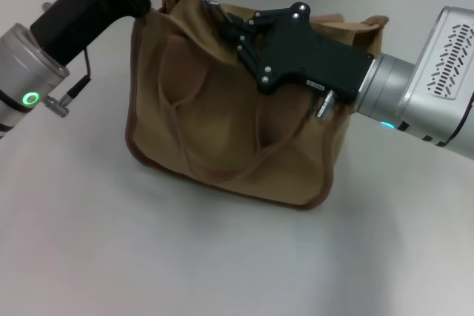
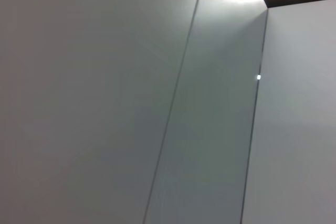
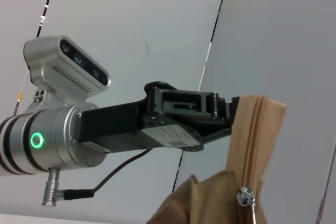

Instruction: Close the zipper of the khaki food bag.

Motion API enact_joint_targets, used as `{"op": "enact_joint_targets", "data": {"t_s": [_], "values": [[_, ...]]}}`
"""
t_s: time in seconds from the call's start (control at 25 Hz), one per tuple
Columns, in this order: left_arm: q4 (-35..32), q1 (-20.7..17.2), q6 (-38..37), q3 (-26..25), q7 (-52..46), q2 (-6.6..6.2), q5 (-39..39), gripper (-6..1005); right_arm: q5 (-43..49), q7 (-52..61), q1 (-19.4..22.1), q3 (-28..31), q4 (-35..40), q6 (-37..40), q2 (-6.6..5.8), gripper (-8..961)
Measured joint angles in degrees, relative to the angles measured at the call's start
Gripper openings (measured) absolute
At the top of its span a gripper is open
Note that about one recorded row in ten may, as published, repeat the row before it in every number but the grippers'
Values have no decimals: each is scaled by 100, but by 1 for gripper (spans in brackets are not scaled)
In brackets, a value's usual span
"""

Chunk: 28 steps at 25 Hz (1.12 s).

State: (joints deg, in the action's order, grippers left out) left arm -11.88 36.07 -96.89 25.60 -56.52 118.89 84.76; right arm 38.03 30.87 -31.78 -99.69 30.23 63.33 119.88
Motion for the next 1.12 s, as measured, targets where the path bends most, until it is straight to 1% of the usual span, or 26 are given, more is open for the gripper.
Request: {"op": "enact_joint_targets", "data": {"t_s": [0.24,0.4,0.56,0.64,0.76,0.84,0.92,1.0,1.12], "values": [[-6,-55,-24,-67,-6,-12,0,67,1,-2,31,18,-39,30,-3,21],[-11,-57,-38,-56,-6,-9,-21,67,-52,83,157,96,-50,422,-2,20],[-12,-55,-46,-36,-11,-2,-31,68,-29,844,260,307,-23,872,-40,16],[-6,-46,-55,-30,-18,0,-31,68,146,1536,242,452,12,1073,-126,13],[16,-19,-60,-24,-20,6,-19,68,792,2616,181,771,208,1326,-302,25],[25,2,-62,-18,-18,10,-4,68,1542,3514,164,1156,502,1429,-395,39],[37,18,-70,-15,-19,15,8,69,2288,4298,161,1591,828,1472,-438,53],[45,26,-84,-14,-20,18,11,69,2996,4902,165,2008,1131,1482,-440,147],[79,61,-184,-6,-32,28,31,69,3646,5737,129,2424,1454,1552,-429,289]]}}
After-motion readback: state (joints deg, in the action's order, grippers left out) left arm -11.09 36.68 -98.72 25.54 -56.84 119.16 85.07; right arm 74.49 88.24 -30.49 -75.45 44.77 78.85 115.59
